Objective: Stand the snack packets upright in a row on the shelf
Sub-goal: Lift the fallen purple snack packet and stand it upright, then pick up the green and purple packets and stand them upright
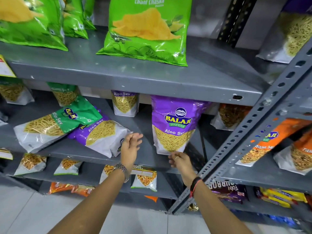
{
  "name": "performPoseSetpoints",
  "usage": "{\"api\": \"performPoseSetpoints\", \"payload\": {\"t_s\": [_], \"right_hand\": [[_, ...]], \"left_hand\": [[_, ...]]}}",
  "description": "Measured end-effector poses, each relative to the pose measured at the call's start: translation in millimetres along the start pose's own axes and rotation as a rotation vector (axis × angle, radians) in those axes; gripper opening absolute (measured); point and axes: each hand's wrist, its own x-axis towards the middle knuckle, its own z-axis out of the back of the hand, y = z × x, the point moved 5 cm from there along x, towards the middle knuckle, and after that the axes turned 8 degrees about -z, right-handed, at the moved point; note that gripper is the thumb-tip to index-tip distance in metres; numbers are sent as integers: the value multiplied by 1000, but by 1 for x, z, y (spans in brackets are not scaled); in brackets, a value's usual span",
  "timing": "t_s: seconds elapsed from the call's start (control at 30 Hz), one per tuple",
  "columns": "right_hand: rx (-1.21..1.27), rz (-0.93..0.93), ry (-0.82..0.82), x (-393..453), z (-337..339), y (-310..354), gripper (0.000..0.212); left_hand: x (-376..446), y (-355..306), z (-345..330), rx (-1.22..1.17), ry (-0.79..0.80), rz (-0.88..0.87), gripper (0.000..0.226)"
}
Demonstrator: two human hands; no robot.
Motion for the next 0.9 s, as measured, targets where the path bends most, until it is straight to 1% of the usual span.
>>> {"api": "performPoseSetpoints", "payload": {"t_s": [0.1, 0.17, 0.3, 0.37, 0.4, 0.47, 0.53, 0.6, 0.67, 0.7, 0.77, 0.83, 0.87, 0.9], "right_hand": [[-96, 51, 152, -7, -44, 12, 22], [-176, 97, 202, -3, -77, 26, 24], [-346, 273, 114, 19, -128, 61, 26], [-456, 324, 46, 26, -154, 81, 30], [-514, 333, 24, 30, -168, 90, 32], [-673, 328, 48, 38, -198, 106, 39], [-829, 258, 73, 47, -222, 115, 47], [-941, 178, 62, 58, -238, 120, 52], [-997, 128, 46, 67, -248, 122, 50], [-998, 118, 28, 70, -251, 123, 44], [-987, 102, -4, 70, -254, 125, 26], [-998, 85, -26, 68, -255, 126, 28], [-986, 95, -39, 67, -253, 125, 25], [-975, 90, -57, 66, -250, 123, 26]], "left_hand": [[-15, -2, 42, -37, -59, -14, 18], [-17, -3, 74, -86, -121, 21, 17], [1, 5, 133, -133, -258, 151, 18], [14, 16, 159, -168, -302, 316, 17], [18, 22, 169, -182, -295, 404, 17], [25, 29, 184, -145, -224, 485, 23], [32, 30, 192, -147, -116, 537, 32], [42, 32, 197, -155, -35, 608, 38], [57, 34, 203, -134, -6, 614, 41], [64, 35, 206, -125, -2, 600, 41], [73, 38, 209, -140, -6, 603, 36], [75, 41, 211, -187, -11, 653, 20], [76, 43, 213, -198, -7, 668, 13], [76, 45, 215, -205, 0, 670, 12]]}}
